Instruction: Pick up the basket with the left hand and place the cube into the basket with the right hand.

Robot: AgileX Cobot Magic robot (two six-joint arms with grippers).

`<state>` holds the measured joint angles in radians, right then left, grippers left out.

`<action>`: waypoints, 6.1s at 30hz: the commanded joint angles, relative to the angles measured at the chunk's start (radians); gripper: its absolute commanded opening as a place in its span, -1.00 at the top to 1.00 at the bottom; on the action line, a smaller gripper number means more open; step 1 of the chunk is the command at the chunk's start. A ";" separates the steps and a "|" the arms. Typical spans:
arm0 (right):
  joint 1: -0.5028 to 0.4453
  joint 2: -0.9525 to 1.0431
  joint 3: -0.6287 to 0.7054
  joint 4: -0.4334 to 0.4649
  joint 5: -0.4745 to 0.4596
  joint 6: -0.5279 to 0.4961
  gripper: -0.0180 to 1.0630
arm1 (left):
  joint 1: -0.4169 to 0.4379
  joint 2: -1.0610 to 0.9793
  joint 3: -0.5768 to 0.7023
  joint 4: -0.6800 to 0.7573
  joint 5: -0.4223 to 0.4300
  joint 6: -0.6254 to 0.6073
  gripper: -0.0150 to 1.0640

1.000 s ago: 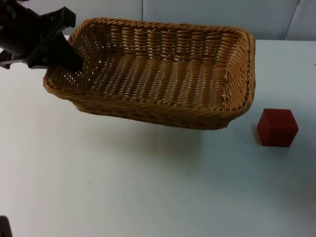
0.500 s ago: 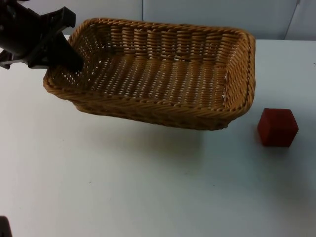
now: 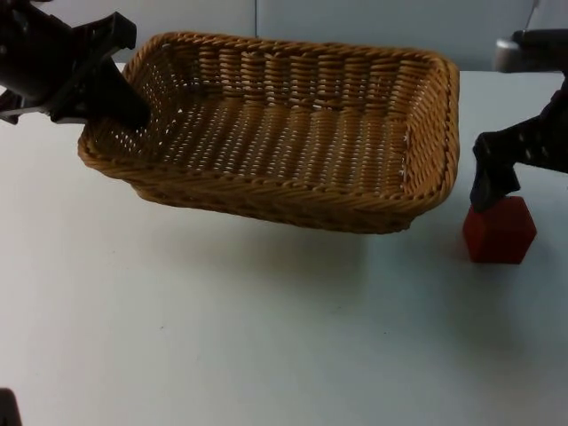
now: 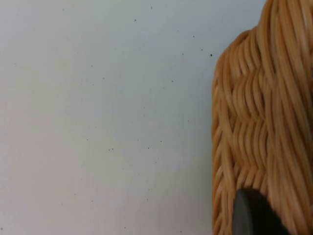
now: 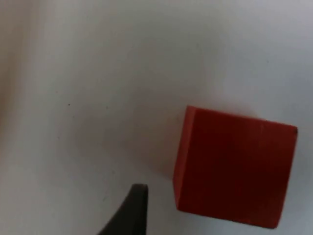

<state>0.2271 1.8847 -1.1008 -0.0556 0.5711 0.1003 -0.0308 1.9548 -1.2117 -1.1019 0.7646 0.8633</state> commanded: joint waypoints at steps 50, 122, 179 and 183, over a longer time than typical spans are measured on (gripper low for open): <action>0.362 0.075 -0.446 0.252 0.094 -0.309 0.05 | -0.001 -0.014 0.000 -0.040 0.018 -0.007 0.97; -0.204 -0.138 -0.775 0.219 0.383 -0.295 0.97 | -0.032 0.193 -0.137 0.253 -0.107 0.002 -0.37; -0.088 -1.885 0.543 0.095 0.521 -0.207 0.97 | -0.032 -1.955 0.667 1.054 0.274 -0.800 0.97; -0.086 -1.885 0.577 0.114 0.521 -0.213 0.97 | -0.032 -1.955 0.667 1.052 0.310 -0.800 0.97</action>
<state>0.1384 0.0048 -0.5375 0.0433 1.1088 -0.0974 -0.0604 0.0071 -0.5458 -0.0506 1.0595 0.0723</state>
